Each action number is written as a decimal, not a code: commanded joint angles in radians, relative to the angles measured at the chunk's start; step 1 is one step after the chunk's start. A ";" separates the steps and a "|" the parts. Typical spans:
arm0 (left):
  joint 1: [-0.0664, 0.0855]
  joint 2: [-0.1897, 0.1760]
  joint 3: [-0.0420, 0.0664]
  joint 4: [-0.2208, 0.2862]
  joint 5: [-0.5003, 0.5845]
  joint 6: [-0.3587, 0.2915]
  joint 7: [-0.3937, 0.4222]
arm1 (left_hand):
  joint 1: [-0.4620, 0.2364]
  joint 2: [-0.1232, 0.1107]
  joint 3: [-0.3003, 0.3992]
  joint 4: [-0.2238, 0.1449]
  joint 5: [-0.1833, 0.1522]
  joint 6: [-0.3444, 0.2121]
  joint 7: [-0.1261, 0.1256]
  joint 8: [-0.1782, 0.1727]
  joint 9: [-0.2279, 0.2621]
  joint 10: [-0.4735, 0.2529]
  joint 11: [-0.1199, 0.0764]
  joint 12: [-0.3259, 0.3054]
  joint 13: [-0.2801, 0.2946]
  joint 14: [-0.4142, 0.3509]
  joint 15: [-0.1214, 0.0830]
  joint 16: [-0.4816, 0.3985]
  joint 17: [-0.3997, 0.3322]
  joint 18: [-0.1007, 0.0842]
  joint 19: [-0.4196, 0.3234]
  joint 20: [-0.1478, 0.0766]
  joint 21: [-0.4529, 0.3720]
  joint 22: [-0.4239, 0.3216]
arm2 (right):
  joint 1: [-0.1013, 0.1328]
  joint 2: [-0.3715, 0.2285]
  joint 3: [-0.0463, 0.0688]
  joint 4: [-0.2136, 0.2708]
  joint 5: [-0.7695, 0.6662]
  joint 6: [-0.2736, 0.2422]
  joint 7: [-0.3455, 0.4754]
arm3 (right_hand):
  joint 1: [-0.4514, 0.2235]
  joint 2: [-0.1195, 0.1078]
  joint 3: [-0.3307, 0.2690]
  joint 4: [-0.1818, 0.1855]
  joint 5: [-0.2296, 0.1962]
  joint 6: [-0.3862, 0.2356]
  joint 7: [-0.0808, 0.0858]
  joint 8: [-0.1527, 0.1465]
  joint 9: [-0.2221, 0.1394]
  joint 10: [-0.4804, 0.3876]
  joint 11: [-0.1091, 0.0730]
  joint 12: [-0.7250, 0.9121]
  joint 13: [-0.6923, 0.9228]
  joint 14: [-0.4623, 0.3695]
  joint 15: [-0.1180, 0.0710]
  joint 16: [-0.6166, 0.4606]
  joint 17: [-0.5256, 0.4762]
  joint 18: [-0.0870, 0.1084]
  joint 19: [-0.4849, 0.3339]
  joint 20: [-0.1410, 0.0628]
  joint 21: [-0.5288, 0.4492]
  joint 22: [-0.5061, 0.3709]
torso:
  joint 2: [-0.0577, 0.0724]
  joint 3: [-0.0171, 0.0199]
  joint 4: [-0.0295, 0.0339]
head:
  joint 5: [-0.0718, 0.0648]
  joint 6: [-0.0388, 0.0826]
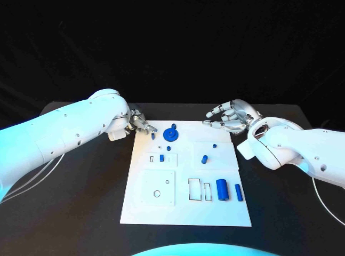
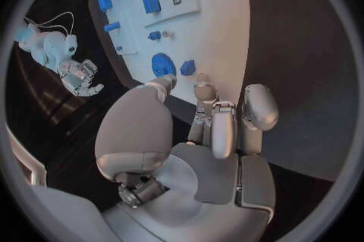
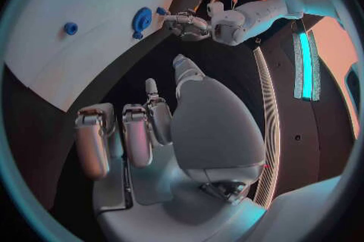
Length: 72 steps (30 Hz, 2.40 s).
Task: Assemble the parts on the task board
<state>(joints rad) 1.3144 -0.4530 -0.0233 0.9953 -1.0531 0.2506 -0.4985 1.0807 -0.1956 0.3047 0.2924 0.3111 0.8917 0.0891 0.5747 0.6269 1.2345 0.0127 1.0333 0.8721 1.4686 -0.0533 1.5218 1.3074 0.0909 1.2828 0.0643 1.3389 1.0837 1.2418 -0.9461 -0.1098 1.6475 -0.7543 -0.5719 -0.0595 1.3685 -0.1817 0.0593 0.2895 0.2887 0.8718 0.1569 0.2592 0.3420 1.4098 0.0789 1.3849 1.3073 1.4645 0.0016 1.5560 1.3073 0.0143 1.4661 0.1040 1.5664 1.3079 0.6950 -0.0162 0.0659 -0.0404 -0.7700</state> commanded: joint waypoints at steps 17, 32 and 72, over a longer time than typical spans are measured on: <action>-0.004 0.036 -0.008 -0.052 0.029 0.047 0.030 | 0.032 0.018 -0.003 -0.004 -0.005 0.003 -0.006 0.001 0.003 -0.006 -0.002 0.015 0.008 0.071 0.006 0.002 0.177 0.011 -0.002 0.001 0.003 0.010 | -0.001 0.007 0.000 -0.001 -0.005 0.007 0.011 | -0.002 0.010 -0.005 0.001 -0.001 0.001 0.001 0.004 0.000 -0.006 -0.004 -0.006 0.096 0.096 0.000 -0.005 0.224 -0.014 0.105 0.002 0.004 0.263 | -0.001 0.0007 0.0010 | -0.005 -0.002; -0.014 0.052 -0.013 -0.069 0.037 0.029 0.039 | 0.043 0.018 -0.002 -0.005 -0.005 0.004 -0.007 0.002 0.004 -0.008 -0.003 0.014 0.005 0.071 0.006 0.003 0.178 0.011 -0.003 0.001 0.003 0.010 | -0.001 0.009 0.000 -0.001 -0.005 0.008 0.011 | -0.001 0.012 -0.006 0.000 0.000 0.001 0.000 0.005 0.000 -0.005 -0.004 -0.005 0.097 0.096 0.000 -0.005 0.224 -0.014 0.105 0.002 0.004 0.263 | -0.001 0.0009 0.0018 | -0.009 -0.007; -0.018 -0.123 -0.014 0.179 0.196 -0.099 0.028 | 0.178 0.038 0.429 -0.179 0.000 -0.029 -0.027 0.142 0.118 0.034 -0.024 0.058 0.022 0.086 -0.012 0.026 0.216 0.002 0.026 -0.016 0.033 0.065 | -0.001 0.003 0.000 -0.009 -0.005 0.017 0.008 | 0.000 0.014 -0.007 0.000 0.001 0.003 0.000 0.006 0.001 -0.004 -0.005 -0.004 0.097 0.096 0.000 -0.006 0.223 -0.014 0.105 0.002 0.004 0.263 | -0.012 0.0022 0.0110 | -0.009 -0.018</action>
<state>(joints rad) 1.2987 -0.5710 -0.0372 1.1558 -0.8721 0.1992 -0.4742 1.2705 -0.1584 0.5772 0.2661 0.3058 0.8594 0.0715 0.7123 0.7249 1.2602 -0.0124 1.0864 0.8924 1.4669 -0.0589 1.5420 1.3073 0.0910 1.2997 0.0482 1.3667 1.1465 1.2414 -0.9418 -0.1098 1.6361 -0.7543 -0.5699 -0.0596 1.3646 -0.1777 0.0593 0.2895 0.2887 0.8718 0.1569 0.2592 0.3418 1.4098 0.0789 1.3849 1.3076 1.4645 0.0016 1.5560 1.3075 0.0144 1.4661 0.1040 1.5664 1.3079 0.6866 -0.0143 0.0737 -0.0486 -0.7859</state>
